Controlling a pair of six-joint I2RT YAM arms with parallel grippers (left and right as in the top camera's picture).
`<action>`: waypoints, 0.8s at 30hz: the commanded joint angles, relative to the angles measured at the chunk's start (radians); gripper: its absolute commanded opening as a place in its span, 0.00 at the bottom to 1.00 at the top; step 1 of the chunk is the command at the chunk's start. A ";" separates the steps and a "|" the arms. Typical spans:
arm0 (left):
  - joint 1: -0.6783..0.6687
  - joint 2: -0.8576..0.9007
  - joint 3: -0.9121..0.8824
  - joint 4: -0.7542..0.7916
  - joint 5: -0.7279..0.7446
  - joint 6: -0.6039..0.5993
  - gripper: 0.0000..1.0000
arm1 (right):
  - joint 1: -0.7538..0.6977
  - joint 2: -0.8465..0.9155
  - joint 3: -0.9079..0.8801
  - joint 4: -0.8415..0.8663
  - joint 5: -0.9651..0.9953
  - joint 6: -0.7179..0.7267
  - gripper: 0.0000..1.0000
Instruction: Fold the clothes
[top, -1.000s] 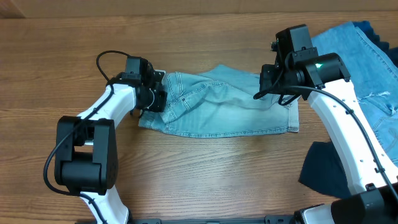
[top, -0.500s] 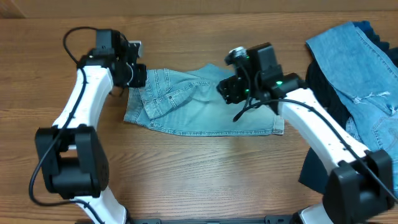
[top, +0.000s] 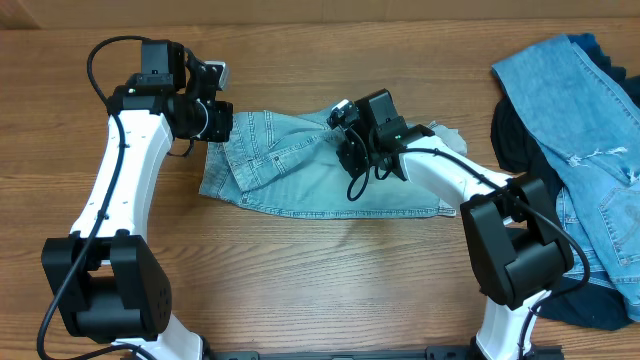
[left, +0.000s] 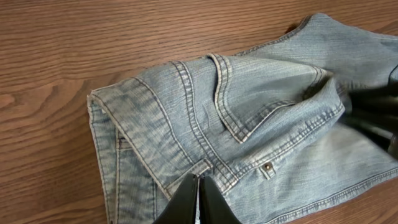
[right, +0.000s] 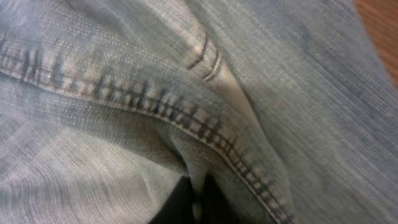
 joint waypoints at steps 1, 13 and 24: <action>-0.002 -0.031 0.018 -0.001 0.015 0.023 0.07 | -0.001 -0.040 0.095 -0.106 0.036 0.000 0.04; -0.084 -0.030 -0.029 -0.051 0.046 0.021 0.11 | 0.056 -0.254 0.135 -0.514 -0.135 0.006 0.04; -0.118 -0.028 -0.243 -0.058 0.175 0.077 0.06 | 0.098 -0.254 0.135 -0.566 -0.050 0.007 0.04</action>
